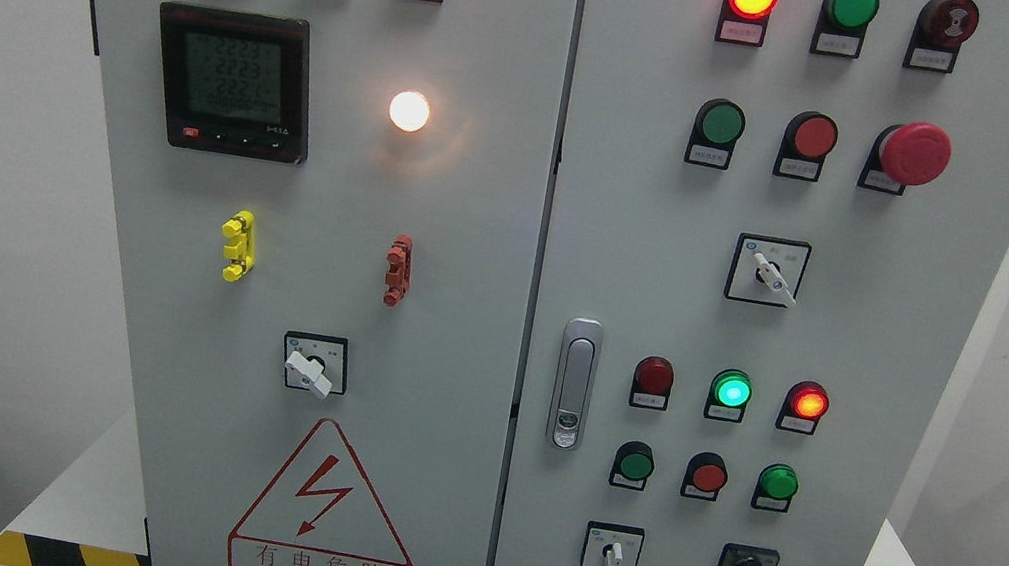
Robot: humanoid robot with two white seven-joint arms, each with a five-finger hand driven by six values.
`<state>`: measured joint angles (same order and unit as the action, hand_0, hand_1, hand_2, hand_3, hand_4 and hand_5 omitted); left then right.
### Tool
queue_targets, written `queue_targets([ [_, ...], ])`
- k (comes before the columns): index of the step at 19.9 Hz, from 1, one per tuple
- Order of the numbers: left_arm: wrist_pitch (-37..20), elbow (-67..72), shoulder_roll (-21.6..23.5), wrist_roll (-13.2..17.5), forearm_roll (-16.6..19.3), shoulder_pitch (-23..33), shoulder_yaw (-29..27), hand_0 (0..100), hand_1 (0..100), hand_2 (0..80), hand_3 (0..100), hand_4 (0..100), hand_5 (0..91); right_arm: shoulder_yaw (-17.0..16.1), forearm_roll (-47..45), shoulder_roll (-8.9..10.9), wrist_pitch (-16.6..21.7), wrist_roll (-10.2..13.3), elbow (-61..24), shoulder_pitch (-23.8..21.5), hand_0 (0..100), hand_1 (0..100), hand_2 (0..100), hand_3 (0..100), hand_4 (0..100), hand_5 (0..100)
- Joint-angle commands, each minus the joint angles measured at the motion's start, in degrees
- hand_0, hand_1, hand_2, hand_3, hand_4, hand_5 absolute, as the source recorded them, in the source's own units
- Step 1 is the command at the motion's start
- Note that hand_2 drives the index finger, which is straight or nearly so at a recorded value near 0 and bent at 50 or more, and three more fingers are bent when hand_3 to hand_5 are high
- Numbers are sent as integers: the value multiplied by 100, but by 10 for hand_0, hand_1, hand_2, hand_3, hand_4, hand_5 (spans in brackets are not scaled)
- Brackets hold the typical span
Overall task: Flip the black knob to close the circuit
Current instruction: 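Release the knob and lower the right hand away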
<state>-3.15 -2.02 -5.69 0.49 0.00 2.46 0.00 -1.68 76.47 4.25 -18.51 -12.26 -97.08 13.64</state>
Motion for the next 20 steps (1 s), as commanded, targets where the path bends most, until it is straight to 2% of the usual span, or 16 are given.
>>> queue_targets([
  [1, -1, 0, -2, -5, -44, 0, -62, 0, 0, 0, 49, 23, 0, 361, -1, -47, -12, -13, -13, -19, 0, 0, 895, 1000, 829, 855],
  [15, -1, 0, -2, -5, -44, 0, -62, 0, 0, 0, 50, 23, 0, 344, -123, -73, -4, 153, -153, -265, 0, 0, 893, 1000, 830, 857],
  [16, -1, 0, -2, -5, -44, 0, -62, 0, 0, 0, 50, 23, 0, 344, -324, -73, -4, 214, -214, -309, 0, 0, 892, 1000, 830, 857],
  [19, -1, 0, 7, -5, -44, 0, -62, 0, 0, 0, 49, 25, 0, 353, -1210, -82, 128, 749, -398, -502, 0, 0, 880, 1000, 830, 840],
  [20, -1, 0, 7, -5, -44, 0, -62, 0, 0, 0, 49, 25, 0, 353, -1483, -108, 146, 847, -539, -633, 0, 0, 856, 1000, 810, 828],
])
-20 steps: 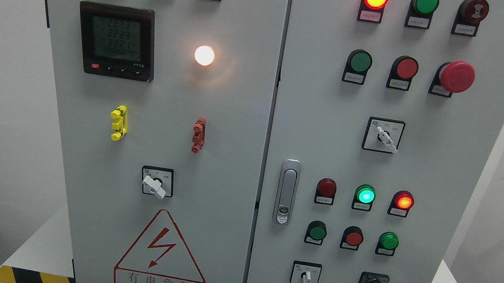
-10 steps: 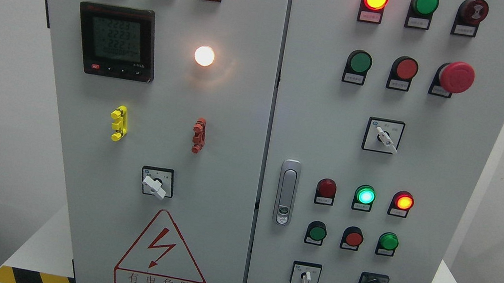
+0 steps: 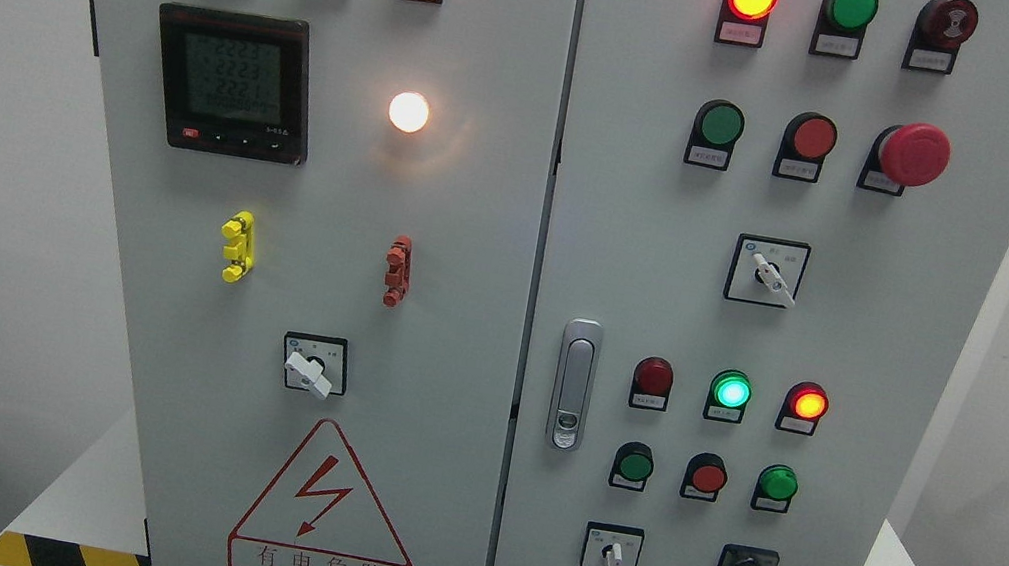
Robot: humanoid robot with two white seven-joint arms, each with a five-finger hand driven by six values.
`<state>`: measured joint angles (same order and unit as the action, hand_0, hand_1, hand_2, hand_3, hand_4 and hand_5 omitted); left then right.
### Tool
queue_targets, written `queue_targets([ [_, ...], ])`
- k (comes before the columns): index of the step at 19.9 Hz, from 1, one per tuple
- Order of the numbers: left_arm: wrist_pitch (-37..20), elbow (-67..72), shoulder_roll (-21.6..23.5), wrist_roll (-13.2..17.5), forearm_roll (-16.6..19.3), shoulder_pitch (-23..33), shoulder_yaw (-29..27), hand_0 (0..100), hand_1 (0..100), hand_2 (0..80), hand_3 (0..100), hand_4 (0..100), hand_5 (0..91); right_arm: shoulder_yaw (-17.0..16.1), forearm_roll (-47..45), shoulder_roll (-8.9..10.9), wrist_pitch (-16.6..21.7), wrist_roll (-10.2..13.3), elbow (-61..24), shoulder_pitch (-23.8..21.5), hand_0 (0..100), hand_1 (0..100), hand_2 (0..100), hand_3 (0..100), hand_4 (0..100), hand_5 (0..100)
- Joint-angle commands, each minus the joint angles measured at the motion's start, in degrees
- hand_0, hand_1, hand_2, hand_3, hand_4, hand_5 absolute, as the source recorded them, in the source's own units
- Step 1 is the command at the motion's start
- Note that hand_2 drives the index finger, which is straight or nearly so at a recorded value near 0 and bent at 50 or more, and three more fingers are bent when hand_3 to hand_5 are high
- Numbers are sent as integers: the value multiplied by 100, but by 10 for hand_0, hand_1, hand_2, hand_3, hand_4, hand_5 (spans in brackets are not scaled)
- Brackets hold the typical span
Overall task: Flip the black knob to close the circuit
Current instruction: 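Release the knob and lower the right hand away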
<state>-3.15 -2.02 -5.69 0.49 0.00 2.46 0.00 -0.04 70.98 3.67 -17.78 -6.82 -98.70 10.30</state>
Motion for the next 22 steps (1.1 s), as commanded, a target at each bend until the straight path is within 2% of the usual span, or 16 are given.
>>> queue_targets([
  [1, -1, 0, -2, -5, -44, 0, -62, 0, 0, 0, 49, 25, 0, 188, -1137, -121, 73, 339, -500, -431, 0, 0, 829, 1000, 808, 824],
  [3, -1, 0, 6, -5, -44, 0, -62, 0, 0, 0, 49, 25, 0, 153, -1541, -375, 134, 339, -746, -651, 0, 1, 793, 1000, 832, 819],
  [5, -1, 0, -2, -5, -44, 0, -62, 0, 0, 0, 49, 24, 0, 74, -2382, -639, 597, 339, -966, -993, 0, 0, 703, 987, 797, 764],
  [7, -1, 9, -2, -5, -44, 0, -62, 0, 0, 0, 50, 24, 0, -101, -3498, -894, 1203, 278, -1072, -1353, 0, 0, 503, 819, 667, 579],
  [8, -1, 0, -2, -5, -44, 0, -62, 0, 0, 0, 50, 24, 0, -189, -3965, -991, 1450, 225, -1107, -1520, 0, 2, 452, 735, 617, 520],
  [9, -1, 0, -2, -5, -44, 0, -62, 0, 0, 0, 50, 23, 0, -251, -4282, -1052, 1618, 164, -1125, -1661, 0, 8, 330, 578, 493, 344],
  [10, -1, 0, -2, -5, -44, 0, -62, 0, 0, 0, 50, 24, 0, -356, -4512, -1097, 1698, 41, -1186, -1837, 0, 6, 234, 449, 397, 255],
  [12, -1, 0, 6, -5, -44, 0, -62, 0, 0, 0, 50, 24, 0, -532, -5004, -1097, 1812, -205, -1353, -2197, 0, 2, 158, 333, 307, 151],
  [14, -1, 0, -2, -5, -44, 0, -62, 0, 0, 0, 50, 23, 0, -637, -5680, -1097, 2145, -355, -1398, -2514, 0, 0, 56, 216, 192, 24],
  [17, -1, 0, 6, -5, -44, 0, -62, 0, 0, 0, 50, 22, 0, -822, -6192, -1071, 2611, -592, -1389, -2883, 0, 0, 0, 101, 86, 0],
  [19, -1, 0, -2, -5, -44, 0, -62, 0, 0, 0, 50, 22, 0, -875, -6411, -1062, 2779, -619, -1389, -3025, 0, 0, 0, 53, 43, 0],
  [22, -1, 0, 6, -5, -44, 0, -62, 0, 0, 0, 50, 22, 0, -945, -6728, -1053, 2964, -619, -1398, -3235, 0, 0, 0, 35, 26, 0],
])
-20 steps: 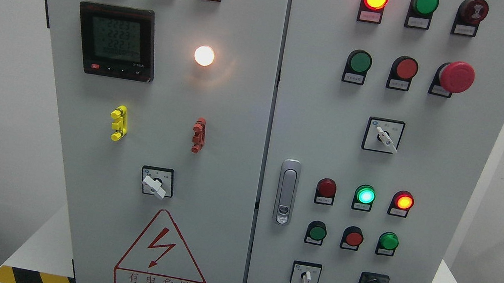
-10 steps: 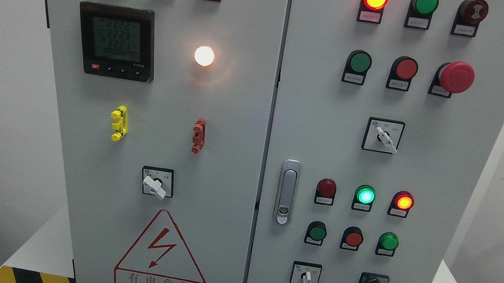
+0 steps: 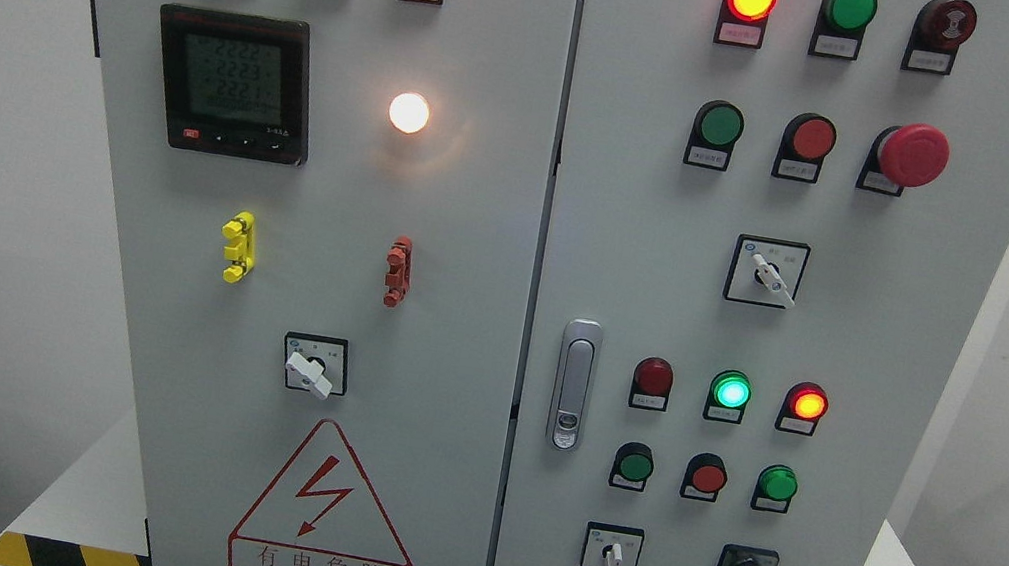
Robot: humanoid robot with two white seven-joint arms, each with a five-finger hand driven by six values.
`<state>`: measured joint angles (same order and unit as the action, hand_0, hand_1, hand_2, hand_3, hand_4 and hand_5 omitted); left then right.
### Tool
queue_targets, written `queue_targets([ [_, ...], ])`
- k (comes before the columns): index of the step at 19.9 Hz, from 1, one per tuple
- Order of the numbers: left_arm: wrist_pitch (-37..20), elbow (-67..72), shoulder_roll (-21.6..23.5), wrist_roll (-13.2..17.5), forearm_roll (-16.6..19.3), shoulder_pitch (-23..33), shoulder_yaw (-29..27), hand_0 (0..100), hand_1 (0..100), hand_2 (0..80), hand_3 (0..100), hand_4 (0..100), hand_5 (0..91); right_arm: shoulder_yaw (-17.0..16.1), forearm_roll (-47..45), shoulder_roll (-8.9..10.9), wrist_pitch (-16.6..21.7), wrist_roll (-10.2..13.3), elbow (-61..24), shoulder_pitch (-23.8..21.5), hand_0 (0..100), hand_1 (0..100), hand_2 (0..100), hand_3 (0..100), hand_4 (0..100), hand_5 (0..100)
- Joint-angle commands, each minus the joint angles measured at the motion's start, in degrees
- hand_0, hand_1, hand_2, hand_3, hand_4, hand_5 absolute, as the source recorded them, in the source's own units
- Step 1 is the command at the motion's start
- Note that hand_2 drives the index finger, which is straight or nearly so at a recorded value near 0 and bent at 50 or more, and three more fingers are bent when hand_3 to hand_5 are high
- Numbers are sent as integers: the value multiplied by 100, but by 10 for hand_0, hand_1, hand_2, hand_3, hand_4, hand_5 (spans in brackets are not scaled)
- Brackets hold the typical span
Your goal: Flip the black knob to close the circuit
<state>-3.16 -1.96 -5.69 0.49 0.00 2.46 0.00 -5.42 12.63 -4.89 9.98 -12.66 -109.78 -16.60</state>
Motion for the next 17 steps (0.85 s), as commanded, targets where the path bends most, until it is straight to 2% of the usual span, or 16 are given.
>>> queue_targets([
  [1, -1, -6, -3, -5, -44, 0, -62, 0, 0, 0, 50, 22, 0, -407, -964, -197, 258, -35, -290, -624, 0, 0, 0, 32, 24, 0],
  [3, -1, -6, -3, -5, -44, 0, -62, 0, 0, 0, 50, 22, 0, -408, -1131, -179, 425, -61, -281, -835, 0, 0, 0, 21, 13, 0],
  [8, -1, -6, -3, -5, -44, 0, -62, 0, 0, 0, 49, 23, 0, -399, -1597, -153, 671, -342, -264, -1196, 0, 0, 0, 8, 3, 0],
  [17, -1, -6, -3, -5, -44, 0, -62, 0, 0, 0, 50, 23, 0, -337, -1597, -135, 742, -369, -202, -1196, 0, 0, 0, 14, 12, 0],
])
